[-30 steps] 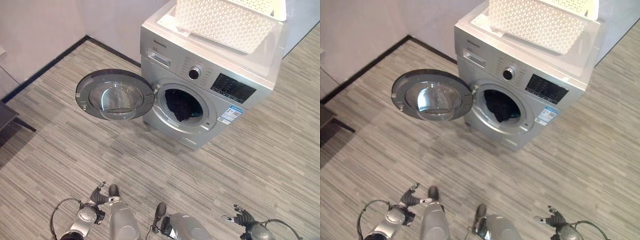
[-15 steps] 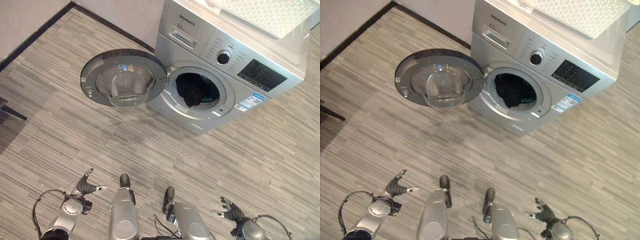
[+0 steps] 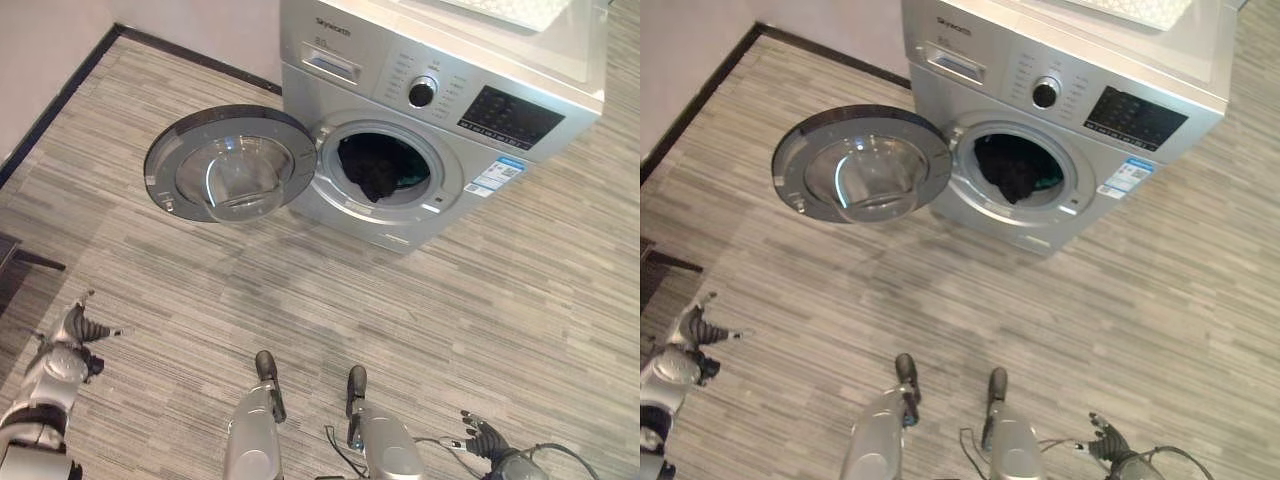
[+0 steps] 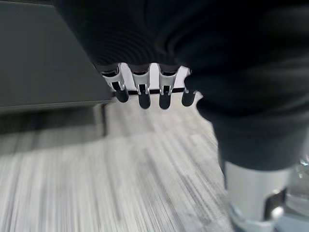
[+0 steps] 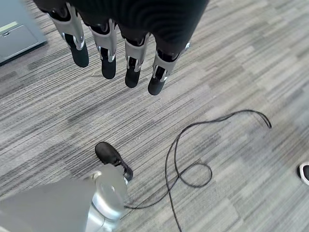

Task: Grab the laundry basket,head to the washer,open it,put in the laundry and shut it.

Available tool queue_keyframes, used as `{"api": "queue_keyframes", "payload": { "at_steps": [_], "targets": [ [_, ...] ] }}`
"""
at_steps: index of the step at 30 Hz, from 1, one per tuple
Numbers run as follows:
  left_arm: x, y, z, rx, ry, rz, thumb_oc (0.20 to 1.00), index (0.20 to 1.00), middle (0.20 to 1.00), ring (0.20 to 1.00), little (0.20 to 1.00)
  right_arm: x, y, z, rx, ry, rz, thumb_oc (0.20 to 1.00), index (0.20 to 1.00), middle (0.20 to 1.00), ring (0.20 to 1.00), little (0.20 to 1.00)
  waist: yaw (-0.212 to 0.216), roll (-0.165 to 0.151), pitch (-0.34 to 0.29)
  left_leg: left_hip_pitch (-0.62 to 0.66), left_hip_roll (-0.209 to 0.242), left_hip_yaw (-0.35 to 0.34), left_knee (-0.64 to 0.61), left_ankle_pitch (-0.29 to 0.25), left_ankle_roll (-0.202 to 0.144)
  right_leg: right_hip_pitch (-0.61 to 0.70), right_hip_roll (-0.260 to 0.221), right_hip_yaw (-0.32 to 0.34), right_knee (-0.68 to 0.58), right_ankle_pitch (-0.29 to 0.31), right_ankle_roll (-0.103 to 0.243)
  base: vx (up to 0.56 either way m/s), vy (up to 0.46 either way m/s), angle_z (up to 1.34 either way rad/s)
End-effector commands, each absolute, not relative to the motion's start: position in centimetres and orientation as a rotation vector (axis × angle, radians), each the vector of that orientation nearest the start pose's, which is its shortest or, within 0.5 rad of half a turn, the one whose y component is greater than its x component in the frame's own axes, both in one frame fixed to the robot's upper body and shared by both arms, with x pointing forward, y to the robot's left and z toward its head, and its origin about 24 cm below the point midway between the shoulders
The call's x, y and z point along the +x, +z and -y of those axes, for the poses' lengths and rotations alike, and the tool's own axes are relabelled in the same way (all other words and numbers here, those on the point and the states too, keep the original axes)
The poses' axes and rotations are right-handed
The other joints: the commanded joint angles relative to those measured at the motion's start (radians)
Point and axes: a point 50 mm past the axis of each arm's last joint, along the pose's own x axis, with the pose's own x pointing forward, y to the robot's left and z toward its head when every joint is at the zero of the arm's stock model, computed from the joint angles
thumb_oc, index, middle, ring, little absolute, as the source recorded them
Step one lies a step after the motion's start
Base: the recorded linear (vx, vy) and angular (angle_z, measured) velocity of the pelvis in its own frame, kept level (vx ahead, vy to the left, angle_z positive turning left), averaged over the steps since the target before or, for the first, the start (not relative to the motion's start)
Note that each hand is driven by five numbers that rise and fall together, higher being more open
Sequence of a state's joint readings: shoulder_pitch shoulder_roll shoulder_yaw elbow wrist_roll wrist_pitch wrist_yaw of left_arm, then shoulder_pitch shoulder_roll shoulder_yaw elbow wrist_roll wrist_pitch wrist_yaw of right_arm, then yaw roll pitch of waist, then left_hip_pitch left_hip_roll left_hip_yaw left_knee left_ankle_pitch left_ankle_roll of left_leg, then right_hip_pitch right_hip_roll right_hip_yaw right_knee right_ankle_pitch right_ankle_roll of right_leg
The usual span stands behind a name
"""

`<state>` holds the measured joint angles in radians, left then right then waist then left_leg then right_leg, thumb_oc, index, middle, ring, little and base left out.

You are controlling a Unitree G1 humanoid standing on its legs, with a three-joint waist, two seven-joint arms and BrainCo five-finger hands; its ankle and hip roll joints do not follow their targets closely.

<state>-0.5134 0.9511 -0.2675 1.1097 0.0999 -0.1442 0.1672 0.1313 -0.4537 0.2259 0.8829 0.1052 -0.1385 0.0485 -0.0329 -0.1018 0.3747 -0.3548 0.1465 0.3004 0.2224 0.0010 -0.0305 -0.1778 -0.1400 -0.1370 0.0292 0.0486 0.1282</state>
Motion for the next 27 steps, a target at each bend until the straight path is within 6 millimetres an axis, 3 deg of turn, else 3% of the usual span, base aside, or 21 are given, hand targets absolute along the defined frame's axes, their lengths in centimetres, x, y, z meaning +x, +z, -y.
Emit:
{"api": "queue_keyframes", "payload": {
  "at_steps": [1, 4, 5, 8, 12, 19, 24, 27],
  "targets": [
    [27.7, 12.5, -42.9, 1.177, 0.523, -0.347, 1.0, 1.0, 1.0, 1.0, 1.0, 9.5, -12.0, 29.2, -0.373, -0.02, -0.966, 1.0, 1.0, 1.0, 1.0, 1.0, -0.033, -0.028, 0.011, -0.06, 0.084, -0.044, 0.157, -0.092, -0.039, -0.02, -0.113, 0.04, -0.006, 0.091, 0.12, 0.01, 0.192, -0.27],
    [28.4, 19.3, -44.5, 1.29, 0.647, -0.278, 1.0, 1.0, 1.0, 1.0, 1.0, 8.1, -12.3, 29.1, -0.241, -0.092, -0.977, 1.0, 1.0, 1.0, 1.0, 1.0, -0.085, -0.063, 0.021, -0.156, 0.125, -0.016, 0.275, -0.156, -0.023, -0.079, -0.109, 0.076, -0.035, 0.176, 0.134, -0.01, 0.172, -0.39],
    [28.4, 20.5, -44.8, 1.307, 0.673, -0.269, 1.0, 1.0, 1.0, 1.0, 1.0, 7.5, -12.5, 29.0, -0.196, -0.119, -0.988, 1.0, 1.0, 1.0, 1.0, 1.0, -0.092, -0.071, 0.021, -0.182, 0.136, -0.014, 0.3, -0.167, -0.019, -0.09, -0.104, 0.086, -0.04, 0.185, 0.134, -0.01, 0.164, -0.49],
    [29.0, 23.4, -44.6, 1.311, 0.726, -0.231, 1.0, 1.0, 1.0, 1.0, 1.0, 5.2, -13.3, 28.5, -0.132, -0.153, -1.053, 1.0, 1.0, 1.0, 1.0, 1.0, -0.118, -0.076, 0.019, -0.238, 0.153, -0.024, 0.37, -0.21, -0.007, -0.11, -0.105, 0.092, -0.044, 0.211, 0.134, 0.03, 0.126, -0.66],
    [30.0, 25.9, -44.0, 1.342, 0.733, -0.207, 1.0, 1.0, 1.0, 1.0, 1.0, 2.5, -14.3, 27.5, -0.088, -0.147, -1.154, 1.0, 1.0, 1.0, 1.0, 1.0, -0.14, -0.073, 0.02, -0.313, 0.154, -0.051, 0.421, -0.233, 0.003, -0.134, -0.117, 0.079, -0.049, 0.243, 0.134, -0.02, 0.148, 0.13],
    [31.2, 26.5, -42.7, 1.332, 0.702, -0.168, 1.0, 1.0, 1.0, 1.0, 1.0, 1.3, -15.0, 25.9, -0.062, -0.073, -1.207, 1.0, 1.0, 1.0, 1.0, 1.0, -0.134, -0.066, 0.019, -0.341, 0.154, -0.058, 0.424, -0.23, 0.006, -0.141, -0.128, 0.048, -0.052, 0.274, 0.134, 0.0, 0.059, 0.06],
    [33.2, 25.4, -40.2, 1.392, 0.57, -0.128, 1.0, 1.0, 1.0, 1.0, 1.0, 3.9, -14.3, 26.8, -0.045, -0.126, -1.106, 1.0, 1.0, 1.0, 1.0, 1.0, -0.088, -0.049, 0.026, -0.267, 0.135, -0.037, 0.356, -0.207, 0.005, -0.102, -0.157, -0.019, -0.05, 0.282, 0.134, 0.0, 0.005, -0.01],
    [34.3, 26.3, -37.9, 1.444, 0.467, -0.042, 1.0, 1.0, 1.0, 1.0, 1.0, 3.8, -14.0, 27.4, -0.049, -0.144, -1.105, 1.0, 1.0, 1.0, 1.0, 1.0, -0.065, -0.024, 0.023, -0.234, 0.106, -0.033, 0.295, -0.175, 0.0, -0.085, -0.17, -0.039, -0.042, 0.285, 0.134, -0.01, -0.005, 0.1]
  ]
}}
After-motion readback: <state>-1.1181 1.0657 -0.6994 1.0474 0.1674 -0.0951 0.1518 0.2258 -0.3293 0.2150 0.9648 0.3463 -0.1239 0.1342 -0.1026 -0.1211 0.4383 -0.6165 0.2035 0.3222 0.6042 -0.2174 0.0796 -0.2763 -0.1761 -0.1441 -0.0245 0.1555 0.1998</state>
